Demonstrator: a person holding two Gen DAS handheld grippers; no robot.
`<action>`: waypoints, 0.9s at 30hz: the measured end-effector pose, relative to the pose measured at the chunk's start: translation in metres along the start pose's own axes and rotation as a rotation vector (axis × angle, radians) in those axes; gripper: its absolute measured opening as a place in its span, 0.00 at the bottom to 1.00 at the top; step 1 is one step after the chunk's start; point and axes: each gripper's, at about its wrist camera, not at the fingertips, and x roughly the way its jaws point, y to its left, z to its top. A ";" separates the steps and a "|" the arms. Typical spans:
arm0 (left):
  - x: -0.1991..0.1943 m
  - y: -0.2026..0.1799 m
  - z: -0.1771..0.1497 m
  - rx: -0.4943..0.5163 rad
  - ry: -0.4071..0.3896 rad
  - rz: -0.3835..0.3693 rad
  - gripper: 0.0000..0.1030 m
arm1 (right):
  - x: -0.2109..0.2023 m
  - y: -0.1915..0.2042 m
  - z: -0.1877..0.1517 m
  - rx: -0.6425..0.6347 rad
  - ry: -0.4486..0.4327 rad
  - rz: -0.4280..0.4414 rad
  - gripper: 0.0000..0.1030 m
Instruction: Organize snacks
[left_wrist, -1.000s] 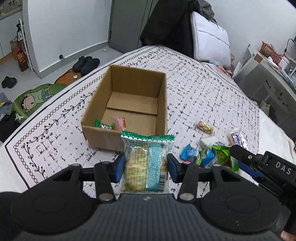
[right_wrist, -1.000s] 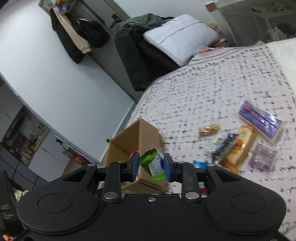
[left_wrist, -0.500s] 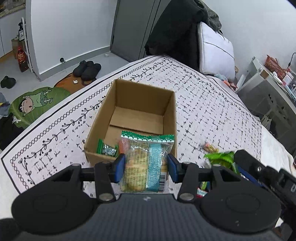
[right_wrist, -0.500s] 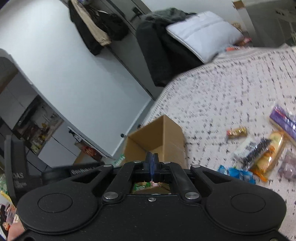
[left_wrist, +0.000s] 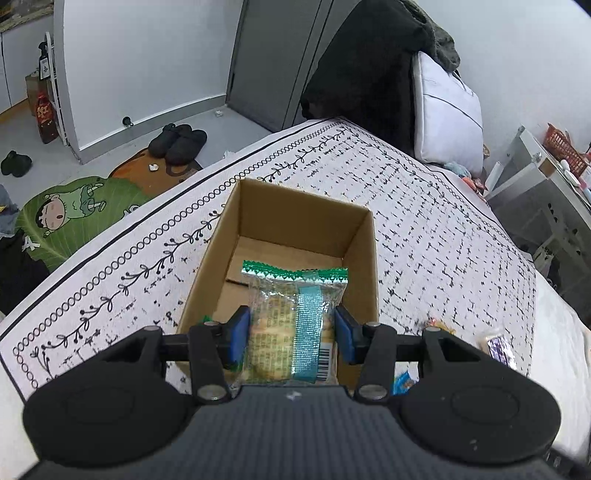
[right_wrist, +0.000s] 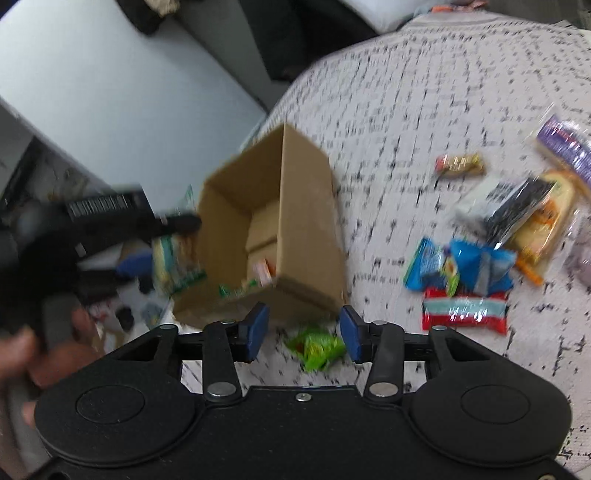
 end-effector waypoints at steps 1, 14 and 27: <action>0.002 0.001 0.001 -0.001 -0.001 -0.001 0.46 | 0.006 0.002 -0.003 -0.007 0.017 -0.011 0.46; 0.008 0.025 0.004 -0.048 0.017 -0.001 0.62 | 0.074 0.028 -0.036 -0.103 0.074 -0.168 0.31; 0.003 0.062 -0.011 -0.101 0.068 0.020 0.65 | 0.048 0.031 -0.038 -0.099 0.057 -0.190 0.22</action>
